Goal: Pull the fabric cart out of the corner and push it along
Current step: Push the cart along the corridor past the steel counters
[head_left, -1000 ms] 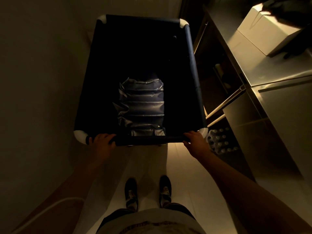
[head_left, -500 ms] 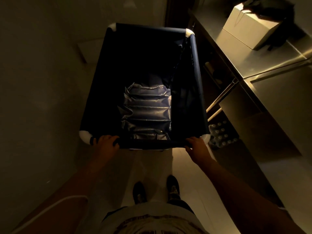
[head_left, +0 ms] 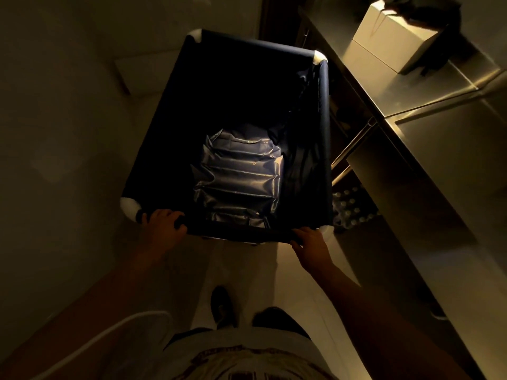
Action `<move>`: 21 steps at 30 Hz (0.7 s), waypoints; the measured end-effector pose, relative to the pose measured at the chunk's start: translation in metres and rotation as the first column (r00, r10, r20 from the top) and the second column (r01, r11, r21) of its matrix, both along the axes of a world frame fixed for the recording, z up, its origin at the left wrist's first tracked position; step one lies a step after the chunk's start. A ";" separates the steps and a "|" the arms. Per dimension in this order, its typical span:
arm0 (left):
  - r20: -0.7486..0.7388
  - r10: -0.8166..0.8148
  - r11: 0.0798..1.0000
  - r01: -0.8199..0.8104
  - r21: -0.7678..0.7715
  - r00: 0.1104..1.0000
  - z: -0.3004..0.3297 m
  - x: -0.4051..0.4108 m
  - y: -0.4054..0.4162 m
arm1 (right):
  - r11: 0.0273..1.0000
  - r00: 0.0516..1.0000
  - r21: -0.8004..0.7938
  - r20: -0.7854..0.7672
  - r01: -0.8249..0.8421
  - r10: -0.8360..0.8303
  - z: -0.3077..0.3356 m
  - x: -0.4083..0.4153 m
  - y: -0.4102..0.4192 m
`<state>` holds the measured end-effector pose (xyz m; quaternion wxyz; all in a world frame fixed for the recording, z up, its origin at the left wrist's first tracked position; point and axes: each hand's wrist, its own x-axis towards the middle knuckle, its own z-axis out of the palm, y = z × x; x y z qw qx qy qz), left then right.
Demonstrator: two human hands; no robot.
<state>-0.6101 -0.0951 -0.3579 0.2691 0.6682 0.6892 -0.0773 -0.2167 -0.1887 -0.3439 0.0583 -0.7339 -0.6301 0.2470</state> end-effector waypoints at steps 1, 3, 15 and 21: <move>0.003 0.004 1.000 -0.004 0.000 1.000 0.002 0.001 -0.002 | 1.000 1.000 -0.011 -0.001 -0.008 0.008 0.000 0.000 -0.003; 0.011 0.014 1.000 -0.014 -0.013 1.000 0.008 0.002 -0.007 | 1.000 1.000 -0.016 -0.013 -0.011 0.011 0.000 -0.001 -0.009; 0.047 0.002 0.999 0.000 -0.035 0.999 0.040 0.005 -0.075 | 0.995 0.992 -0.030 -0.083 -0.100 0.097 -0.004 0.002 -0.056; 0.066 -0.017 0.993 0.010 0.116 0.998 0.028 -0.003 -0.119 | 0.986 0.984 0.018 -0.056 -0.167 0.168 -0.011 0.001 -0.096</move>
